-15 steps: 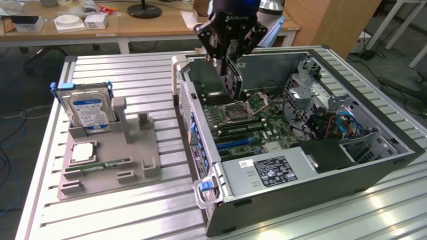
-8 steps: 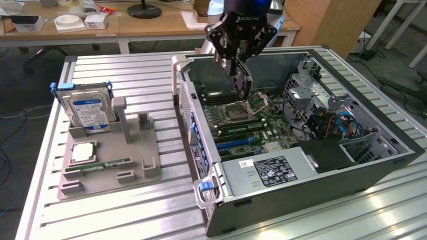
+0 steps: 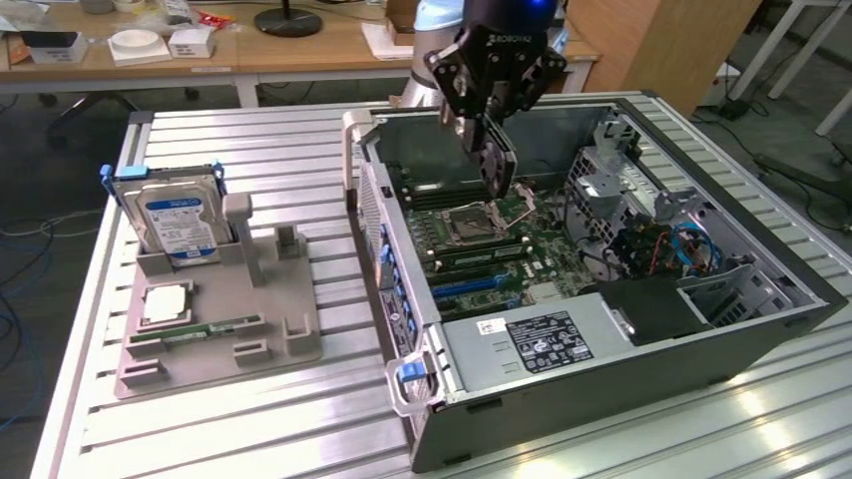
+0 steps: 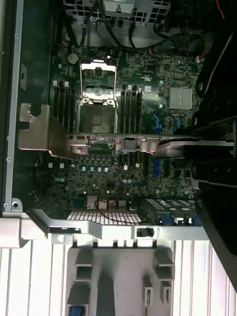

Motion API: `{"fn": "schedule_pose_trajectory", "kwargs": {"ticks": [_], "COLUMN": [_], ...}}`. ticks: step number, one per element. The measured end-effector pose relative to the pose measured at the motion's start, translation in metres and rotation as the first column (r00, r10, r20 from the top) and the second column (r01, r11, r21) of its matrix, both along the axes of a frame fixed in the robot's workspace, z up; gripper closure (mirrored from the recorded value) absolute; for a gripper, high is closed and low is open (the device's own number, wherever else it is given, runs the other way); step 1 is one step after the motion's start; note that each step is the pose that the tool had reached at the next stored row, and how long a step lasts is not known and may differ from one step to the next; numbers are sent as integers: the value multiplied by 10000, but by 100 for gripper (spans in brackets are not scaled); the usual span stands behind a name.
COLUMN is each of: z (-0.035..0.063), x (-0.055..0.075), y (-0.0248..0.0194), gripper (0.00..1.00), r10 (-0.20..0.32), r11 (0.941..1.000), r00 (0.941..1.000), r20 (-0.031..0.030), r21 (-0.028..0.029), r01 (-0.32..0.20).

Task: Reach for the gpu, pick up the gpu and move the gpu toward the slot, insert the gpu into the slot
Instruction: 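Pick up the gpu and move the gpu toward the slot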

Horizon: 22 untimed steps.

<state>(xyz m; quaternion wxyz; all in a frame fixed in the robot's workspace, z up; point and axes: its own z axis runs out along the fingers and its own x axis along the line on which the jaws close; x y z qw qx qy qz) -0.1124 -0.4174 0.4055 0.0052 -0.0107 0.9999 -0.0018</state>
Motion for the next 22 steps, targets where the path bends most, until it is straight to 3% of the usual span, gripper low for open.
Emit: {"fn": "schedule_pose_trajectory", "kwargs": {"ticks": [6, 16, 22], "z": [-10, -28, -43], "x": [195, 632, 806], "y": [0, 0, -1], "gripper": [73, 73, 73], "r10": [-37, -36, -38], "r11": [10000, 10000, 10000], "r00": [10000, 10000, 10000], "r20": [0, 1, 1], "r21": [-1, 0, 1], "r01": [37, 36, 38]}}
